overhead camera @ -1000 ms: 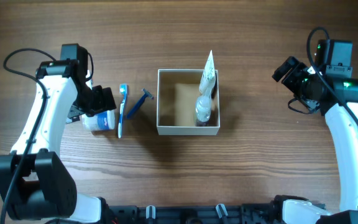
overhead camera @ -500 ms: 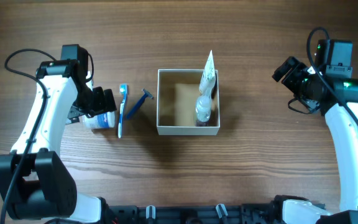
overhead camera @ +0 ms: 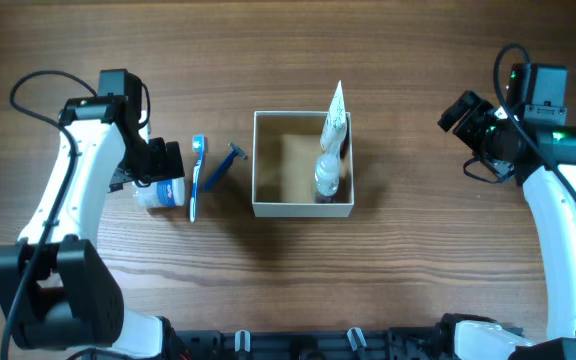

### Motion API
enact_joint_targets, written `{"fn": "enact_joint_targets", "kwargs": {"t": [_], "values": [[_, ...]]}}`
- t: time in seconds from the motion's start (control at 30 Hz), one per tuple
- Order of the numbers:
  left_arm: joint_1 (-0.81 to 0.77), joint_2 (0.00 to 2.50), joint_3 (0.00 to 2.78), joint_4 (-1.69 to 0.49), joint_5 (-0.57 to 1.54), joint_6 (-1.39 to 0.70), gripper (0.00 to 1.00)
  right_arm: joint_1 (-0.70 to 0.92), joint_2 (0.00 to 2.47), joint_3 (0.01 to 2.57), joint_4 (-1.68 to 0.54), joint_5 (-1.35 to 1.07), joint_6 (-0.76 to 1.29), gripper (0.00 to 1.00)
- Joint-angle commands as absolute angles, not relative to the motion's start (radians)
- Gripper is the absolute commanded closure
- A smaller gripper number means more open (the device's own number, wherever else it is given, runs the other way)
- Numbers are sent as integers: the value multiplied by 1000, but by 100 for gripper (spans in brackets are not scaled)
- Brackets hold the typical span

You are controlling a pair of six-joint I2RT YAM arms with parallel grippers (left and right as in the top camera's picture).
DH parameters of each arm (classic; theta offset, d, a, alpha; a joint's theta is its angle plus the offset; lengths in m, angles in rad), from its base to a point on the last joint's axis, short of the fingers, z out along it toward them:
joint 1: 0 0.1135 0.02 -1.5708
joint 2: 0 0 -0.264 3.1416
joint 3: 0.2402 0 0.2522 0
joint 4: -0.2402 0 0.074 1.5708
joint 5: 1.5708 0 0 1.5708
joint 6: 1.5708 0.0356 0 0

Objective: Pack container
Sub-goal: 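Grasp the cotton-swab tub with the left gripper, then carry the swab tub with the left gripper into the box, release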

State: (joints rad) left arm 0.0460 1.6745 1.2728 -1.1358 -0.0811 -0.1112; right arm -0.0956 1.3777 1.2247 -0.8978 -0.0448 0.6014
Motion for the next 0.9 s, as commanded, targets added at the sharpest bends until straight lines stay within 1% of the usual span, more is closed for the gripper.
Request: {"fn": "enact_joint_targets", "kwargs": {"t": [0.0,0.4,0.5,0.57,0.67,0.87], "values": [[43,1730,1277,-1117,-69,-74,0,-99,1384,1236,-897,-53,591,0],[43,1829,1277,-1090,-68,-75,1,-99,1384,1236,-897,-53,591,0],[43,1829,1277,-1089,-65,-74,6,-99,1384,1236,-897,-53,591,0],[43,1829,1277,-1087,-60,-74,12,-99,1384,1236,-897,-53,591,0],[43,1829,1277,-1075,-41,-74,15,-99,1384,1236,-897,-53,591,0],[43,1829,1277,-1051,0,-75,28,-99,1384,1236,-897,-53,591,0]]}}
